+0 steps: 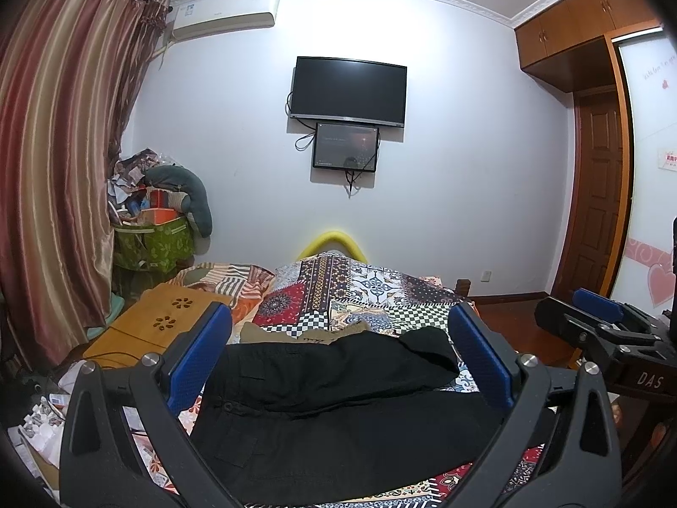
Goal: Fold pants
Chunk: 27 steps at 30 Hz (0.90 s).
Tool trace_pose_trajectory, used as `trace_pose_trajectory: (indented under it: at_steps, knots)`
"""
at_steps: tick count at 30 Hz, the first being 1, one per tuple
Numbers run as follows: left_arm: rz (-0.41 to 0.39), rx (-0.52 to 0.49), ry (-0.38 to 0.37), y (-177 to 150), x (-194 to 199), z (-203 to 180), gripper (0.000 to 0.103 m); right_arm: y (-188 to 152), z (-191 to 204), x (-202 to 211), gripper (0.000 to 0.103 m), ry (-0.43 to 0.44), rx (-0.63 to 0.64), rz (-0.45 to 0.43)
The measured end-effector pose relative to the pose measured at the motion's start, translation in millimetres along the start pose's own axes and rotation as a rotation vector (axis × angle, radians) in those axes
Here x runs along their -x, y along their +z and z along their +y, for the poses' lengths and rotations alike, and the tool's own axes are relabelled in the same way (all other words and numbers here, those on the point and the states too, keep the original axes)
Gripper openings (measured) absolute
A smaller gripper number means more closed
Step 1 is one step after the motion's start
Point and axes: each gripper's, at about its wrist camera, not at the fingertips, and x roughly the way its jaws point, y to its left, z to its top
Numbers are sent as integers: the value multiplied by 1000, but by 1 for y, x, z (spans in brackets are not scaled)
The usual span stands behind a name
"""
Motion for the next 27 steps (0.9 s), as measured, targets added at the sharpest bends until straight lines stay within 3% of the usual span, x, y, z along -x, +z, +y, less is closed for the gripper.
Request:
trace_pose_trajectory:
  at_steps: [27]
  knots:
    - [-1, 6, -5, -3, -4, 6, 103, -3, -10, -3, 103, 0, -5, -3]
